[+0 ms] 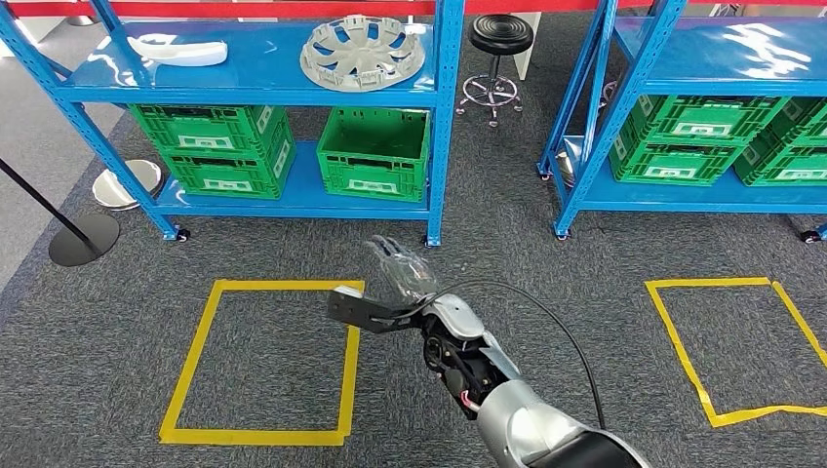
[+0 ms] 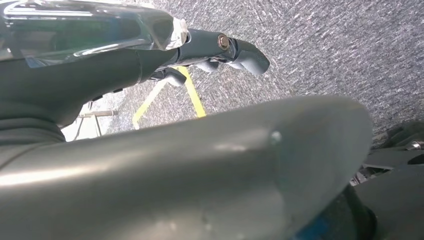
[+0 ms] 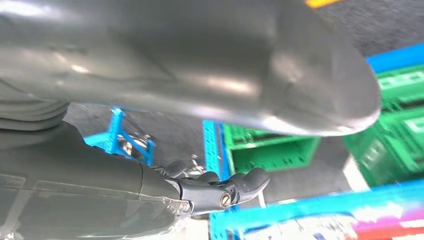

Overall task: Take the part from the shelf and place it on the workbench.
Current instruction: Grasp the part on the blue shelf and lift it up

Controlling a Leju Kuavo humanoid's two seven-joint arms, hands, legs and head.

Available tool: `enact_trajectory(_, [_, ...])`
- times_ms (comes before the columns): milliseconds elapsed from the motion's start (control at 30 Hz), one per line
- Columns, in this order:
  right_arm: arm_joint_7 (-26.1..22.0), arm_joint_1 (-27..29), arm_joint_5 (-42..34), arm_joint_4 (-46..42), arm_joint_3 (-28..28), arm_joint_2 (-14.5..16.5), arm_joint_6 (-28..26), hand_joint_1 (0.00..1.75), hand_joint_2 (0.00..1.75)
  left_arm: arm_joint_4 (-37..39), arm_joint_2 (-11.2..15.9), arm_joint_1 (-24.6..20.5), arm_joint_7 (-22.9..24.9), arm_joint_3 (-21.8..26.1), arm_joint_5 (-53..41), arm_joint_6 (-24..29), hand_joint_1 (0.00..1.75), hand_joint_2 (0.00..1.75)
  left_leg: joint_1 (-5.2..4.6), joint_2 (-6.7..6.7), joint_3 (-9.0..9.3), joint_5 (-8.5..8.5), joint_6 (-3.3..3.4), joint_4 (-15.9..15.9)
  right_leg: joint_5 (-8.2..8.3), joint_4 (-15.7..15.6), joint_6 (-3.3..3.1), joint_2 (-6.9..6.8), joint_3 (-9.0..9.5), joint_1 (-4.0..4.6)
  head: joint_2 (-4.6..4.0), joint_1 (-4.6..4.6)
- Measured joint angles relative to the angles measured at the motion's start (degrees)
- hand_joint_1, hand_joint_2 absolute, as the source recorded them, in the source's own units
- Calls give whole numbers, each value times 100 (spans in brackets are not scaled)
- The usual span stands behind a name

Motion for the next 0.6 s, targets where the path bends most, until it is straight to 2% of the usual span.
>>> enact_trajectory(400, [616, -1074, -1506, 2, 1636, -91, -515, 0, 0, 11, 15, -81, 0, -96, -25, -49, 0, 0, 0, 0, 1, 1, 1, 2, 1, 0, 0, 0, -1, 0, 0, 0])
enact_trajectory(600, [1195, -1413, -1328, 31, 2440, -170, -825, 0, 0, 19, 32, -108, -1, -122, -26, -62, 0, 0, 0, 1, 1, 1, 1, 2, 1, 0, -1, 0, -3, 0, 0, 0])
